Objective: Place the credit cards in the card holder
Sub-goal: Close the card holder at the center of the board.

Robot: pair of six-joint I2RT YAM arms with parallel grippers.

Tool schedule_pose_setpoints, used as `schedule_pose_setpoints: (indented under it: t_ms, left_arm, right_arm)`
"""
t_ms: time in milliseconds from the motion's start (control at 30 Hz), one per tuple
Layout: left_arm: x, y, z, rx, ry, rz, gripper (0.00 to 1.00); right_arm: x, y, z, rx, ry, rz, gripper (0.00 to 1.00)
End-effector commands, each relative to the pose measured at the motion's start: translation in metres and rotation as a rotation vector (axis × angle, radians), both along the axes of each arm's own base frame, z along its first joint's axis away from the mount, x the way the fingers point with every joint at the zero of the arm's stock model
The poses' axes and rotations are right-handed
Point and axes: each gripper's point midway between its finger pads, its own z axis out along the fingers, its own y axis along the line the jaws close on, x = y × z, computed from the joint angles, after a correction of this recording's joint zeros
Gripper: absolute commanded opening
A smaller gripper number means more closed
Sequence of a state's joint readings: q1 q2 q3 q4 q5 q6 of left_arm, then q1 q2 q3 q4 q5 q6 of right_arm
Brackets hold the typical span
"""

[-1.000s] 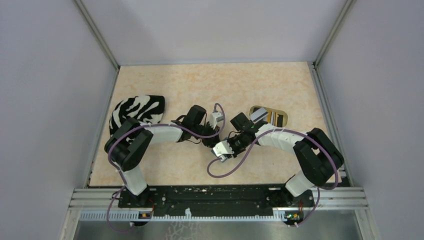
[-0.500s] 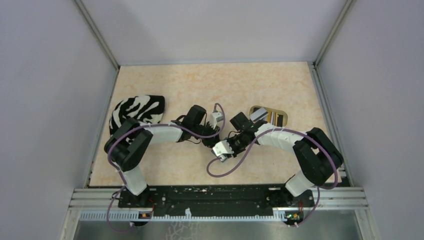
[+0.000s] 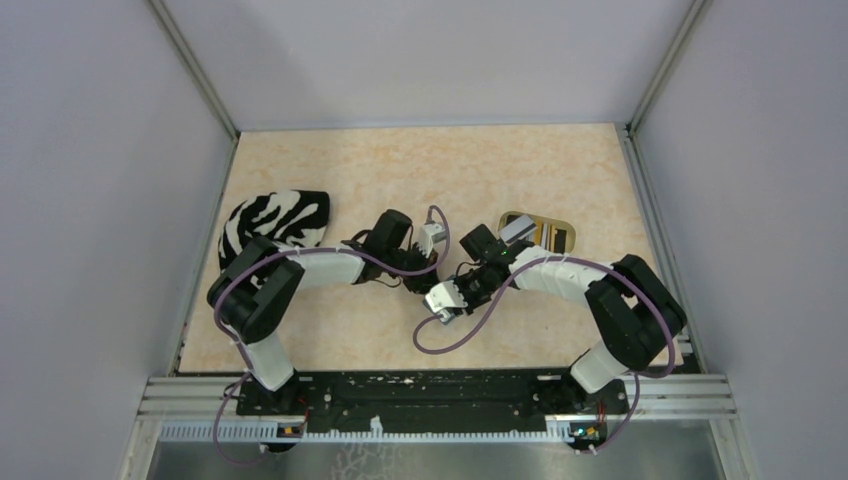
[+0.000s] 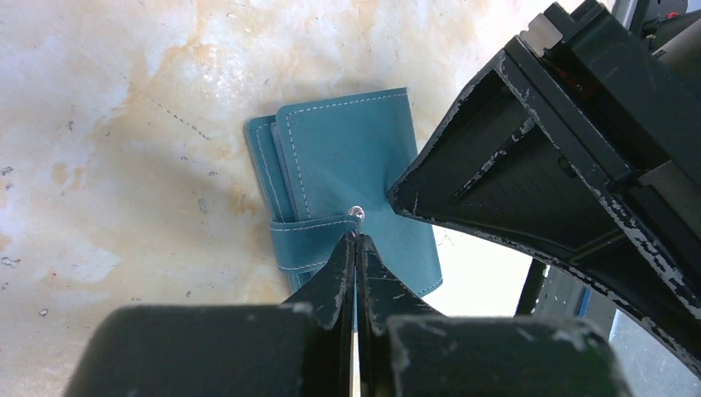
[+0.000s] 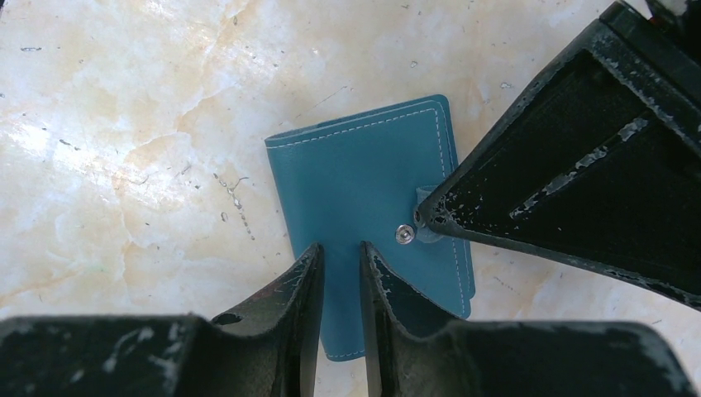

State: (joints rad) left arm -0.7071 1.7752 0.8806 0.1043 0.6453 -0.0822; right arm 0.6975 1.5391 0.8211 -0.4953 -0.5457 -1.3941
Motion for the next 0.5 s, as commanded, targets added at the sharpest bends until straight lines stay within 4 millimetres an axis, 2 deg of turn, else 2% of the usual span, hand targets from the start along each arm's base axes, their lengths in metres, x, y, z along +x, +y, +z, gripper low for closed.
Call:
schedule_pose_setpoints:
  t_ms: [0,167,467]
  left_arm:
    - [0.0009,-0.0015,0.0093,-0.007,-0.017,0.004,0.0]
    - [0.0043,-0.0025,0.0159,-0.02,-0.036,0.02,0.0]
    - [0.005,-0.0084,0.011,-0.005,-0.036,0.029,0.0]
  right_arm:
    - [0.0046,-0.0032,-0.0015,-0.033,0.004,-0.01,0.23]
    - [0.0046,-0.0033,-0.0026,-0.036,0.007,-0.011,0.22]
    - [0.0053,-0.0032,-0.0037,-0.042,0.012,-0.016,0.21]
